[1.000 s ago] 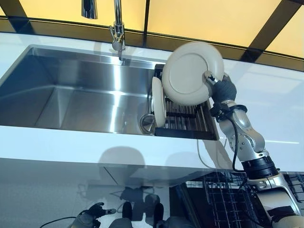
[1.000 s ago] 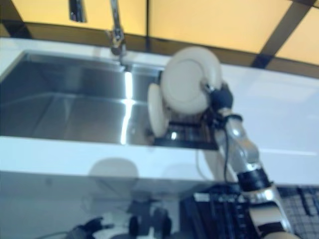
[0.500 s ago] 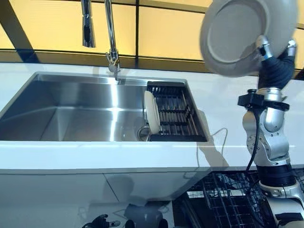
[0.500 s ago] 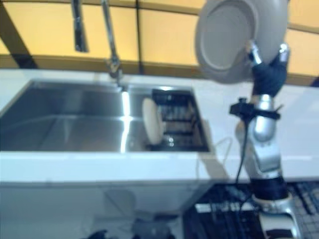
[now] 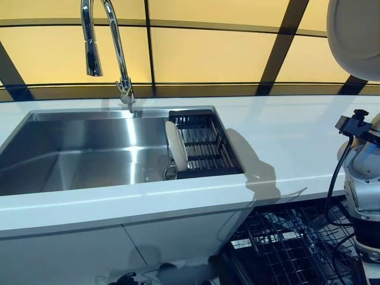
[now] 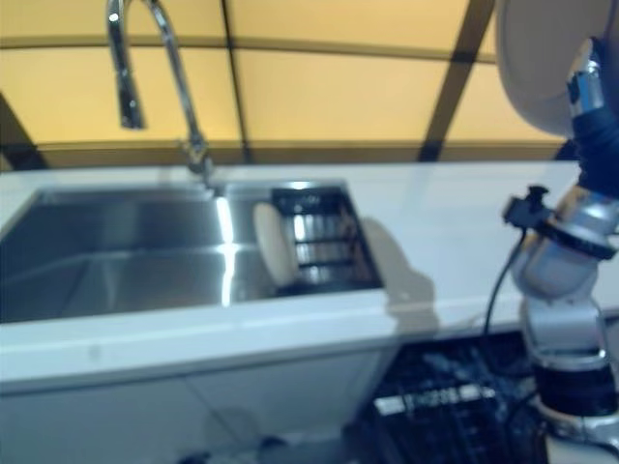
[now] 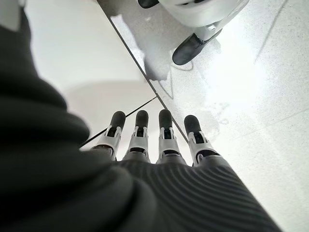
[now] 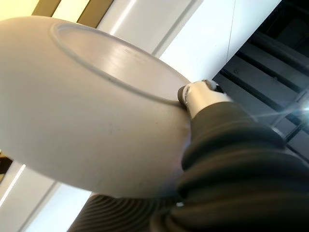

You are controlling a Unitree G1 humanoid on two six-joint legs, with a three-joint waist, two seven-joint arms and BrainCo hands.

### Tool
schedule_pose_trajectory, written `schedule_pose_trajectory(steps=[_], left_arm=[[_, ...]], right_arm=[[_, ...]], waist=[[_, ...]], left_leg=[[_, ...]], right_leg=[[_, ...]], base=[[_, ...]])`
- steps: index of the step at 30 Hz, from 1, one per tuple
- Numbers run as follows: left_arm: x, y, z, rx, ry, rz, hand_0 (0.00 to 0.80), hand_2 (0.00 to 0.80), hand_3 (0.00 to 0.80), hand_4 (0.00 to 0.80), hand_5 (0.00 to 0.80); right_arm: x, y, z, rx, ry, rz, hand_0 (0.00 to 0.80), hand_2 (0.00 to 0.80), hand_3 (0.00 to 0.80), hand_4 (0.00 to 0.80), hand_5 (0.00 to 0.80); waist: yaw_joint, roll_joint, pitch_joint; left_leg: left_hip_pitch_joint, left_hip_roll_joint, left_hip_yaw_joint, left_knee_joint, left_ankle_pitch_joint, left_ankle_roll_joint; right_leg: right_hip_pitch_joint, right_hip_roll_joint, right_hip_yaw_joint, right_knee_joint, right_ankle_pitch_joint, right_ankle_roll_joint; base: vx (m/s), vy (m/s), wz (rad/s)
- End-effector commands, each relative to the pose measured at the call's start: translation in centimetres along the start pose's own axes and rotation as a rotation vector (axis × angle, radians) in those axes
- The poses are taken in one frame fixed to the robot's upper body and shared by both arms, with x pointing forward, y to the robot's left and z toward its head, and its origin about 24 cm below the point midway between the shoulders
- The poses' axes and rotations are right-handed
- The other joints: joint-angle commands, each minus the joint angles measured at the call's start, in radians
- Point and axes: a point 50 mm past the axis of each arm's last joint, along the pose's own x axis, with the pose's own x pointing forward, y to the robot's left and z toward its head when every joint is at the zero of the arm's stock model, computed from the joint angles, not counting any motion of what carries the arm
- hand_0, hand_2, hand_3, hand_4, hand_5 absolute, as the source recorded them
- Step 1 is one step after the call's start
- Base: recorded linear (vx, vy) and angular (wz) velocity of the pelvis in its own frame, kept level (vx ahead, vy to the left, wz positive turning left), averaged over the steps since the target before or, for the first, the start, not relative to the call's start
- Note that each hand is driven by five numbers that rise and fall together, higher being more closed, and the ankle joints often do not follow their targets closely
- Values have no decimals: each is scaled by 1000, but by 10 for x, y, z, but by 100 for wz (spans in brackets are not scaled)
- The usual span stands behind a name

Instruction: Take plates into dishwasher

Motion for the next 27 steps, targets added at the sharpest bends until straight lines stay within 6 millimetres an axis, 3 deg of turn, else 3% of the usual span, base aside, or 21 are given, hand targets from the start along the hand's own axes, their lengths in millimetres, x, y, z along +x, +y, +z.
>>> schedule_pose_trajectory(steps=[1,6,9,11,18,23,25,27], left_arm=[[2,4,5,-12,-4,12,0,0,0,0,0],[0,4,-3,-8,19,18,0,0,0,0,0],[0,9,-5,-43,22,44,0,0,0,0,0],[0,12,-6,-60,23,53,0,0,0,0,0],[0,18,-3,-76,15,63,0,0,0,0,0],[0,24,0,-85,1,86,0,0,0,0,0],[0,28,2,-98,-3,106,0,0,0,0,0],[0,29,2,-112,-9,115,0,0,0,0,0]], right_arm=[[13,-14,16,-19,-112,-33,800,800,800,800,800],[3,-27,4,-51,-12,22,800,800,800,800,800],[-4,-33,-2,-21,42,55,800,800,800,800,800],[-8,-34,-4,-9,70,75,800,800,800,800,800],[-19,-41,-15,-24,150,123,800,800,800,800,800],[-25,-39,-24,9,217,165,800,800,800,800,800],[-26,-38,-25,32,231,183,800,800,800,800,800],[-25,-35,-27,55,256,203,800,800,800,800,800]], waist=[[-8,51,7],[-27,44,14],[-31,39,27],[-37,41,30],[-45,36,17],[-40,15,5],[-31,4,4],[-24,-14,0]], left_leg=[[56,-36,-4,3,-182,86],[62,-22,74,3,-191,81],[68,-9,152,3,-196,83],[74,-5,171,3,-201,86],[63,17,234,3,-200,87],[44,34,264,10,-192,72],[25,53,296,28,-186,52],[0,76,309,50,-170,22]], right_leg=[[-29,-2,17,171,17,33],[-56,-5,4,127,74,57],[-66,-27,-63,133,81,69],[-58,-46,-87,160,70,79],[5,-86,-127,227,42,62],[70,-53,-149,161,-32,50],[97,-37,-183,101,-80,38],[132,-4,-182,15,-132,10]], base=[[8,92,-17],[-8,68,-35],[-50,33,-72],[-31,17,-81],[-54,-116,-69],[-138,-319,-36],[-240,-469,-39],[-236,-511,-54]])
